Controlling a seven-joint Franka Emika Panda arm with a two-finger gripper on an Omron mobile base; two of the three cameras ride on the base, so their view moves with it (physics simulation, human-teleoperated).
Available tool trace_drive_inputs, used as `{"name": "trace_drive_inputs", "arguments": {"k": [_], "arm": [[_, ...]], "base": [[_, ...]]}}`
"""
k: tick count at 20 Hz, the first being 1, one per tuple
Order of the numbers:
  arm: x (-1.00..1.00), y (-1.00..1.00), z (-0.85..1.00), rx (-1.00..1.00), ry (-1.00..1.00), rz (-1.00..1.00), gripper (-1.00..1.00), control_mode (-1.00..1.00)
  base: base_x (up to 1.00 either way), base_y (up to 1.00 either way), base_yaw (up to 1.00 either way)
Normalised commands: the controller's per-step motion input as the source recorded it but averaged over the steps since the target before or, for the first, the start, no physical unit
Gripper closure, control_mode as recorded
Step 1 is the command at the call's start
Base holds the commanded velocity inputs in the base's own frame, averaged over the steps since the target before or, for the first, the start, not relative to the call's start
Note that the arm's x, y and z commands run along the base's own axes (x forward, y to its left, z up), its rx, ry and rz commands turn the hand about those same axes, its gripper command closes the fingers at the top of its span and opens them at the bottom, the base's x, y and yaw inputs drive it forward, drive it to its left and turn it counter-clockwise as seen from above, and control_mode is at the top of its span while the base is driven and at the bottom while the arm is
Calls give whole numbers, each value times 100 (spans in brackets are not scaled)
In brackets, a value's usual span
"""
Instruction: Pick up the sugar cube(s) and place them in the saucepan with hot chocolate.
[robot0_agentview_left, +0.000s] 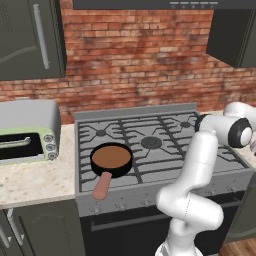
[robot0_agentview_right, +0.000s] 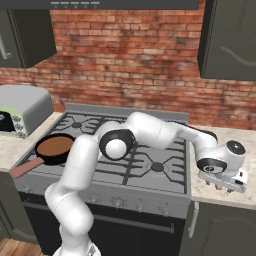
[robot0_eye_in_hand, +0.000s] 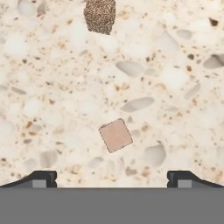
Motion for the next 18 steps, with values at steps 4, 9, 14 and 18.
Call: {"name": "trace_drive_inputs", "arguments": {"k": [4,9,14,18], "arm": [[35,0,0,-6,4,7,-100,-100],[21,0,0,-3,12,4,-100,-100],[0,0,-15,0,10,1,-100,-100],[0,0,-17,0,12,0,-100,-100]], "base": [[0,0,0],[0,0,0],[0,0,0],[0,0,0]]}}
